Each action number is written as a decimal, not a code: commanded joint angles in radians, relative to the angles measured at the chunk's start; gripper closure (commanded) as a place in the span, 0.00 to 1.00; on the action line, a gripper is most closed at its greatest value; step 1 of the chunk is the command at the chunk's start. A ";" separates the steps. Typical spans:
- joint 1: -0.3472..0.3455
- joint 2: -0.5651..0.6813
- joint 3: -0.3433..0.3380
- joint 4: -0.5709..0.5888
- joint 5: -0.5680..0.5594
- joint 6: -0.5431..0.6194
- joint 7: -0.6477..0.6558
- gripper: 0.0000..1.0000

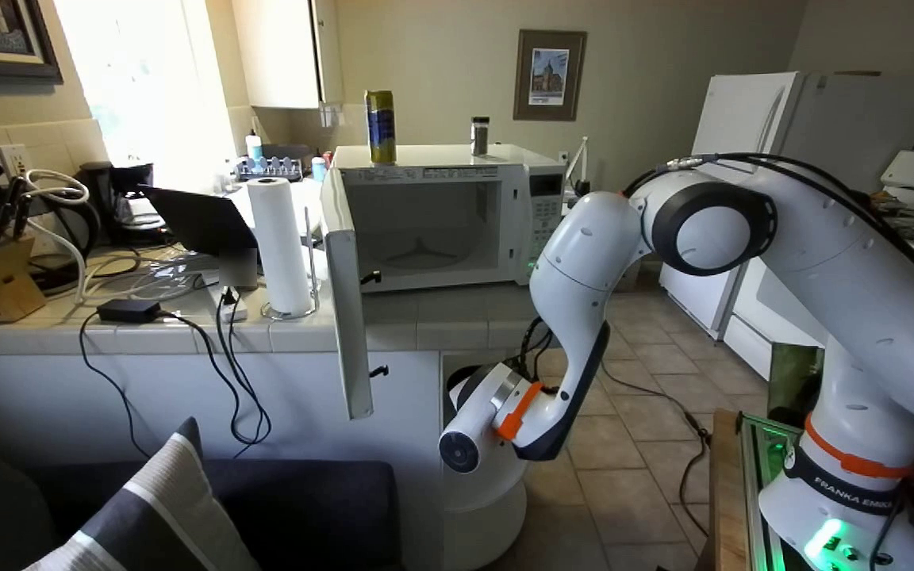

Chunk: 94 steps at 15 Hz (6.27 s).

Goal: Move the black bowl from the middle shelf to the bottom shelf

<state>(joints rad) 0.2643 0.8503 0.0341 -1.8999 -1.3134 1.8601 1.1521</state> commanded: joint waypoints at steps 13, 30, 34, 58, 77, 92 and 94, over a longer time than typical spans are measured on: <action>-0.035 0.261 0.011 0.211 -0.342 0.000 0.098 0.00; -0.059 0.300 0.013 0.237 -0.398 -0.009 0.129 0.00; -0.076 0.256 0.026 0.186 -0.399 0.019 0.139 0.00; -0.168 0.192 0.101 0.149 -0.321 0.199 0.119 0.98; -0.065 0.095 0.155 -0.057 -0.072 0.366 0.166 0.98; -0.083 0.162 0.108 -0.027 -0.070 0.375 0.155 0.98; -0.106 0.171 0.110 -0.029 -0.083 0.433 0.183 0.98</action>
<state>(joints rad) 0.1825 1.0076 0.1461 -1.9319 -1.3994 2.2237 1.3105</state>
